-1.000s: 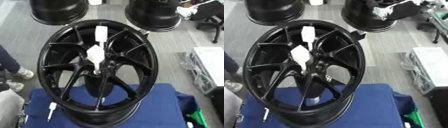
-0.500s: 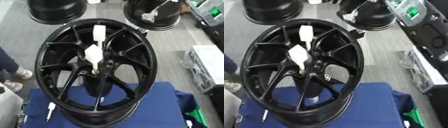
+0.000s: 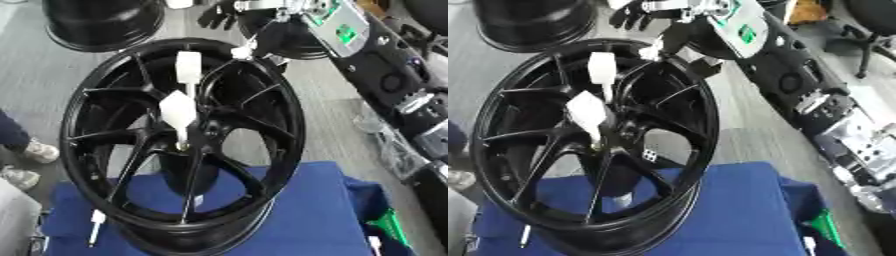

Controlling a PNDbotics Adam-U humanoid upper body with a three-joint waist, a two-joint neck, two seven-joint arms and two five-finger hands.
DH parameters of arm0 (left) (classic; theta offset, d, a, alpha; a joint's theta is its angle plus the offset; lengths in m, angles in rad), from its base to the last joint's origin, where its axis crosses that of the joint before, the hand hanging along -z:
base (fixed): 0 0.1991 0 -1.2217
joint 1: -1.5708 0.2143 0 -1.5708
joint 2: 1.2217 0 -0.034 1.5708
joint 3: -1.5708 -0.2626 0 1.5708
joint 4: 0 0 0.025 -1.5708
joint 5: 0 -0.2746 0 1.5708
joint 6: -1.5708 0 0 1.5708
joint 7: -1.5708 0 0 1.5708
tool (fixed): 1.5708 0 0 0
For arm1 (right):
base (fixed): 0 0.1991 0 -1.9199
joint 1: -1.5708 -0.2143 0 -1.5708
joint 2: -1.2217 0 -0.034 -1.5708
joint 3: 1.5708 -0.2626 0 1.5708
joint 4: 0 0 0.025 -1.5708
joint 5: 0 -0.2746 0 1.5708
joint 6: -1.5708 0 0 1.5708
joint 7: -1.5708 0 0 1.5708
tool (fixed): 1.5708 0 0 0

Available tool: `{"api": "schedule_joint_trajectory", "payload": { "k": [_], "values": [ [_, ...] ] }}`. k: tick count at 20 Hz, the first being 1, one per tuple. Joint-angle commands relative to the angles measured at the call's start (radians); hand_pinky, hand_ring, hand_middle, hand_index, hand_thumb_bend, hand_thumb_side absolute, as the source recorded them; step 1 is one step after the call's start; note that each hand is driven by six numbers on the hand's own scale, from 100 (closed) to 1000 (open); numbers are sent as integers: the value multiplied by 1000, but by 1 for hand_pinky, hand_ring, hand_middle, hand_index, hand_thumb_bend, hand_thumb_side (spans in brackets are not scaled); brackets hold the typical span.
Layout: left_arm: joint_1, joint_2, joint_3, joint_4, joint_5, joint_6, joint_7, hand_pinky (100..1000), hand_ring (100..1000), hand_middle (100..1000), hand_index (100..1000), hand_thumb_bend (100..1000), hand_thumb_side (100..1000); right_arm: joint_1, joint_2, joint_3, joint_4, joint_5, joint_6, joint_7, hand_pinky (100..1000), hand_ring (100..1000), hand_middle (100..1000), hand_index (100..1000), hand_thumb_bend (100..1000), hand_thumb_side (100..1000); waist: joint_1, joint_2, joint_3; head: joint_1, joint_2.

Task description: Pull the pin out of the wheel hub.

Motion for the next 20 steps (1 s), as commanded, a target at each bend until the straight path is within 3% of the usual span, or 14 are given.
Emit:
{"api": "schedule_joint_trajectory", "payload": {
  "k": [1,11,17,20],
  "values": [
    [-14,10,-4,-10,6,1,-4,652,557,553,756,326,754,-31,13,-1,14,33,-10,17,851,918,905,967,100,497,3,-18,5,-14,-11],
    [-21,11,-5,-7,10,7,-4,653,557,554,756,329,754,-44,59,17,21,93,-11,71,850,911,911,972,100,643,-2,-22,18,-30,-11],
    [-24,10,-6,-4,11,9,-6,652,558,554,756,330,753,-46,73,27,14,167,-18,90,851,902,902,969,100,639,0,-23,23,-37,-8],
    [-25,9,-7,-4,10,8,-7,653,558,554,756,330,753,-45,78,28,14,206,-22,100,843,888,855,962,100,662,0,-22,24,-39,-9]
  ]
}}
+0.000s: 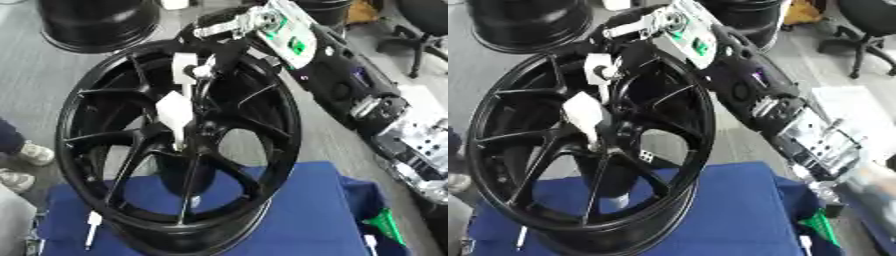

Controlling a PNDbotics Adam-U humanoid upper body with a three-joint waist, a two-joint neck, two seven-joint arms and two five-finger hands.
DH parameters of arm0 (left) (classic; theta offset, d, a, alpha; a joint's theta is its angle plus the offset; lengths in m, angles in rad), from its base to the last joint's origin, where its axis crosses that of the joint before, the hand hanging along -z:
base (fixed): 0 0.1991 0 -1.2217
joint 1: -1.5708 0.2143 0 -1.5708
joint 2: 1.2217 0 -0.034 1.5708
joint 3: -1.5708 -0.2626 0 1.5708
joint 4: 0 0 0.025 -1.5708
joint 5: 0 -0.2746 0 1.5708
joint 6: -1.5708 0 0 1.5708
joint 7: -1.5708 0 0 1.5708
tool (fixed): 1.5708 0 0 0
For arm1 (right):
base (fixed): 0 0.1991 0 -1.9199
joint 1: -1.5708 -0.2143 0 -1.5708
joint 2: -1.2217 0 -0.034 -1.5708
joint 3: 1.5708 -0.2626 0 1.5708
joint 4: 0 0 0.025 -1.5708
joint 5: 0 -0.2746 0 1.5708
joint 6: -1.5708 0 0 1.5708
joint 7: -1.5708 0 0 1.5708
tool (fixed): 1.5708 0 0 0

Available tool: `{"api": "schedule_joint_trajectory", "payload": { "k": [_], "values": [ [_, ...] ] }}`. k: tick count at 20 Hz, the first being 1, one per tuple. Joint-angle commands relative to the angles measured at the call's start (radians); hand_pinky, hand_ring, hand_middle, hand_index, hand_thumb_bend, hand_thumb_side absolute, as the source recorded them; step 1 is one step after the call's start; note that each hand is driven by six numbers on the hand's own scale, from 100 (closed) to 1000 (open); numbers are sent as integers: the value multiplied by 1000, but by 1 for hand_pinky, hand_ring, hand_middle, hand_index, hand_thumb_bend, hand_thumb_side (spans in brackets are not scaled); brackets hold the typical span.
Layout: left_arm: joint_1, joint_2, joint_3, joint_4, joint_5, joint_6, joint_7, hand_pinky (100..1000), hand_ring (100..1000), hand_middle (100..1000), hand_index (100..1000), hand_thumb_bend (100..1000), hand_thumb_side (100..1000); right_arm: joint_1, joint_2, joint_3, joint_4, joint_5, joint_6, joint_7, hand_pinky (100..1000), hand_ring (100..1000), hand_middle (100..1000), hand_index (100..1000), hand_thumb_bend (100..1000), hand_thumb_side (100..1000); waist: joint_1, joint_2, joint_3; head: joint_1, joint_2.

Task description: Pull the pin out of the wheel hub.

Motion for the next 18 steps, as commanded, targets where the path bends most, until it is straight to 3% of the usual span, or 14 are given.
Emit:
{"api": "schedule_joint_trajectory", "payload": {
  "k": [1,8,11,13,18],
  "values": [
    [-9,10,-1,-11,5,1,-1,653,558,553,756,330,753,-22,-6,-5,-9,37,-13,23,842,886,852,961,100,668,6,-19,2,-5,-10],
    [-11,9,-1,-11,7,1,-1,652,558,553,756,332,752,-18,0,-8,0,97,-20,17,832,850,723,947,100,605,6,-16,6,-11,-12],
    [-13,9,-1,-13,8,1,-1,652,558,553,756,332,752,-15,-2,-10,-2,112,-24,1,822,816,613,942,100,483,6,-15,7,-14,-13],
    [-13,9,0,-13,10,2,0,653,558,553,756,333,752,-14,-3,-11,-1,118,-29,-12,813,788,548,933,100,270,6,-15,7,-15,-14],
    [-13,10,-1,-13,12,3,0,653,559,553,756,334,751,-16,-7,-16,-9,109,-33,-70,789,734,433,902,100,255,6,-16,6,-17,-15]
  ]
}}
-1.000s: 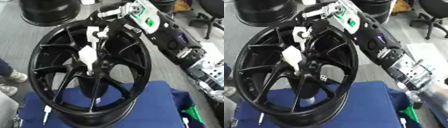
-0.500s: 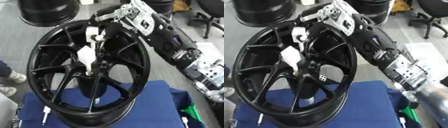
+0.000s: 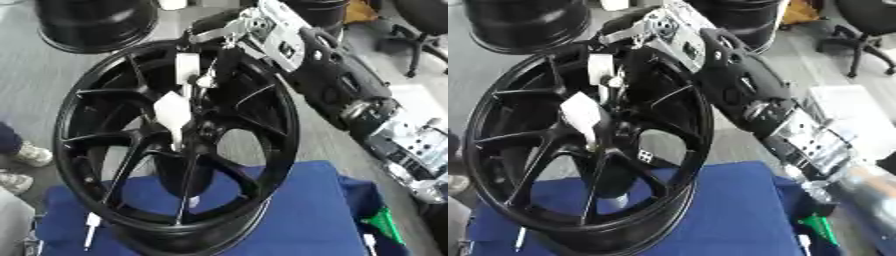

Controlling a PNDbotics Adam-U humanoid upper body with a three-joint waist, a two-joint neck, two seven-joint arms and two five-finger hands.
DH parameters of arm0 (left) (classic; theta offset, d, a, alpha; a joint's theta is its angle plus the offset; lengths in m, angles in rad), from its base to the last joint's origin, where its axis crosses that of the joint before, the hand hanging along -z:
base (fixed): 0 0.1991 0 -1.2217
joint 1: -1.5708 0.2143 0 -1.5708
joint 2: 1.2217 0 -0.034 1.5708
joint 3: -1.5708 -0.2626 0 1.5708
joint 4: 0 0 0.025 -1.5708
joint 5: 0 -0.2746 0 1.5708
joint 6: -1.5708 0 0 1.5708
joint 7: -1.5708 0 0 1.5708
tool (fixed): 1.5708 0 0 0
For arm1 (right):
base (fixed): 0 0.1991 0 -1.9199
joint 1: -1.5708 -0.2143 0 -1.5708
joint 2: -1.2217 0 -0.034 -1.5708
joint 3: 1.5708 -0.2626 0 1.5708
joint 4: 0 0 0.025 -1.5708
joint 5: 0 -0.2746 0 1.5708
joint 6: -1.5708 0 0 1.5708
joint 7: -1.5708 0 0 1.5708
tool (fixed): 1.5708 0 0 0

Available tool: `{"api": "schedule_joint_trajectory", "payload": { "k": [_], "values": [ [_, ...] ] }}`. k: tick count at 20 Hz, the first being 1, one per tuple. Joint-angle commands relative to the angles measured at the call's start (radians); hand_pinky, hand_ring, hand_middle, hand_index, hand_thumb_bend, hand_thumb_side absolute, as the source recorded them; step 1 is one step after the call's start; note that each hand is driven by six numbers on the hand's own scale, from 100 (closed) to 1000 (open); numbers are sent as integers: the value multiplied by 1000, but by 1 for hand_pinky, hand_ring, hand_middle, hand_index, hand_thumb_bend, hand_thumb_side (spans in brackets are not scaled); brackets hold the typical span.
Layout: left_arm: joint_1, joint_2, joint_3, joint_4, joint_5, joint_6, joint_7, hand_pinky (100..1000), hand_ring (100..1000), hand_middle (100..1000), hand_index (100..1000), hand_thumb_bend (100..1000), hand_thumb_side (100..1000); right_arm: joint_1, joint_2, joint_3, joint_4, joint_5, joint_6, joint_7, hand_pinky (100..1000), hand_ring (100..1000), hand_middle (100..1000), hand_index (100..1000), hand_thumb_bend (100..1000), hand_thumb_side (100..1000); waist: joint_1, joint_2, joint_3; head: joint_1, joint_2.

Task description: Pull the pin out of the wheel hub.

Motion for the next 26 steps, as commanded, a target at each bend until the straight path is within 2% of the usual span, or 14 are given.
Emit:
{"api": "schedule_joint_trajectory", "payload": {
  "k": [1,6,12,15,18,20,22,24,26],
  "values": [
    [-11,10,-1,-13,7,3,0,653,559,553,756,335,751,-19,-20,-15,-17,-8,-5,-36,788,733,430,901,100,254,5,-16,0,-2,-14],
    [-9,13,0,-13,8,4,1,652,559,553,756,335,751,-34,-51,-15,-55,-76,-2,-58,785,728,422,895,100,240,2,-18,-4,-4,-16],
    [-6,19,4,-13,6,6,4,652,559,553,756,337,751,-60,-135,-38,-134,-230,36,-58,776,714,405,884,100,216,-6,-23,-14,3,-16],
    [-2,23,9,-12,4,7,8,652,559,553,755,337,751,-67,-208,-63,-185,-301,61,-78,781,716,406,881,100,211,-13,-27,-28,10,-16],
    [5,29,18,-12,-1,8,16,652,559,553,755,337,751,-41,-321,-115,-257,-362,85,-125,782,712,404,878,100,203,-23,-30,-53,34,-13],
    [8,33,26,-13,-4,7,24,652,559,553,755,337,751,20,-423,-170,-306,-402,104,-182,781,711,402,879,100,200,-29,-31,-66,53,-14],
    [10,34,34,-15,-5,7,32,652,559,553,755,337,751,131,-536,-257,-339,-440,135,-273,766,696,398,879,100,201,-32,-28,-78,66,-17],
    [10,31,42,-17,-6,7,40,652,560,553,756,337,751,298,-631,-373,-351,-504,157,-411,741,671,386,876,100,246,-30,-22,-90,79,-21],
    [8,24,51,-19,-8,6,50,652,559,553,756,337,751,498,-683,-506,-320,-564,173,-577,727,655,378,870,100,313,-26,-15,-105,89,-26]
  ]
}}
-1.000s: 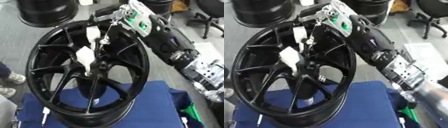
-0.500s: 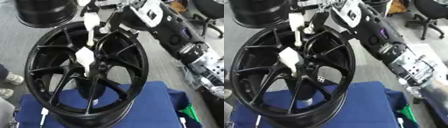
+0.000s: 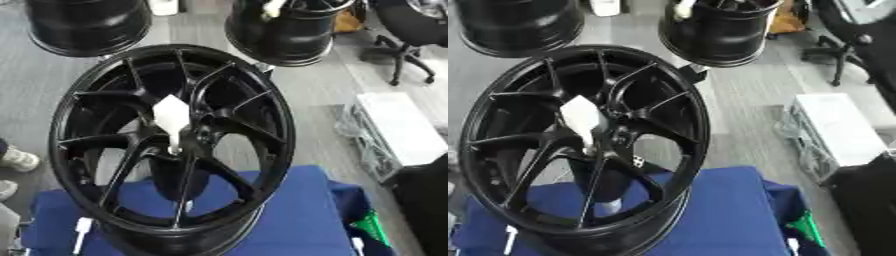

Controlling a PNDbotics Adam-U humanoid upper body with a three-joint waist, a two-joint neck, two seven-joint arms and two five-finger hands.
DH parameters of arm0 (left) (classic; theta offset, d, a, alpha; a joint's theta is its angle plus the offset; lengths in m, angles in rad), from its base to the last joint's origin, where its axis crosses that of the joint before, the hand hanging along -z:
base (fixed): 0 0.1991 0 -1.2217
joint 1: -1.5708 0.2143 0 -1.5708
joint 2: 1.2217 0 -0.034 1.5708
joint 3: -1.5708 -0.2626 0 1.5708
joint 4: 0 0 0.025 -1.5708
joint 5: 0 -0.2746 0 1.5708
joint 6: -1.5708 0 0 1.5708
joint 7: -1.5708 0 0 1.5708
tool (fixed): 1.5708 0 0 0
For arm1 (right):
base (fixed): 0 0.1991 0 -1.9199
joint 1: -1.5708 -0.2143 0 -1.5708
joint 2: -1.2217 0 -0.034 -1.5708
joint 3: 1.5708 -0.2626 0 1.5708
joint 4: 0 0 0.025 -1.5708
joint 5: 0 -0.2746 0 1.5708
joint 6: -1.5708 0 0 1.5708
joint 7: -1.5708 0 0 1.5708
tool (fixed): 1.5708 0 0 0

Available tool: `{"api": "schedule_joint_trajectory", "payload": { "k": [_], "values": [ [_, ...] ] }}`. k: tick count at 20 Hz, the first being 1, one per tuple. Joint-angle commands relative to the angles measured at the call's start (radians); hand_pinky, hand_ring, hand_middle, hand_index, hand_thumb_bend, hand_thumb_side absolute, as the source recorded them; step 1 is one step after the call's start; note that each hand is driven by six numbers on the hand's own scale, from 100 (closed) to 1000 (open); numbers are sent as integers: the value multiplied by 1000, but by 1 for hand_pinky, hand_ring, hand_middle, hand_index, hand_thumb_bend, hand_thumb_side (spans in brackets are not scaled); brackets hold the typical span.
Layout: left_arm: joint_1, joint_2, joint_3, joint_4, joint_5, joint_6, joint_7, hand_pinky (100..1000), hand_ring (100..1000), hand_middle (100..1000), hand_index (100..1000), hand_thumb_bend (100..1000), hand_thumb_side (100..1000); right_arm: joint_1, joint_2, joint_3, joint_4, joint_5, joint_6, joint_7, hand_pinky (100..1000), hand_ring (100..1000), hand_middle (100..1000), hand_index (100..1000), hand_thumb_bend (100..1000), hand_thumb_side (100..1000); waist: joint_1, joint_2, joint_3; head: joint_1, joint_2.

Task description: Pull the pin out of the wheel hub.

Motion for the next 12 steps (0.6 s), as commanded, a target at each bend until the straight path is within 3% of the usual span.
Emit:
{"api": "schedule_joint_trajectory", "payload": {
  "k": [1,4,6,7,8,10,12],
  "values": [
    [-4,12,20,-20,-7,-2,17,652,559,553,755,336,751,183,-109,-197,31,-81,24,-234,715,644,373,869,100,351,7,-4,-12,18,-17],
    [-2,9,31,-24,-10,-6,30,652,559,553,755,336,750,429,-37,-321,164,-116,30,-448,699,640,404,875,100,375,11,0,-30,27,-16],
    [-1,8,34,-26,-10,-7,34,652,559,552,755,336,750,553,46,-366,270,-131,28,-570,705,678,529,907,100,329,14,1,-33,27,-16],
    [-1,8,35,-27,-9,-8,35,652,559,552,755,336,750,601,93,-378,325,-142,28,-619,721,725,654,930,100,290,16,1,-34,26,-16],
    [0,7,35,-27,-9,-8,36,652,559,552,755,336,750,644,142,-384,380,-159,28,-661,740,762,748,948,100,433,18,0,-34,24,-16],
    [3,7,35,-28,-8,-9,36,652,559,552,755,334,750,700,233,-381,471,-207,29,-721,762,808,845,967,100,666,22,-3,-38,20,-15],
    [8,7,33,-27,-7,-10,35,652,559,552,755,334,750,725,317,-375,519,-255,26,-781,759,810,860,968,100,733,26,-8,-41,18,-10]
  ]
}}
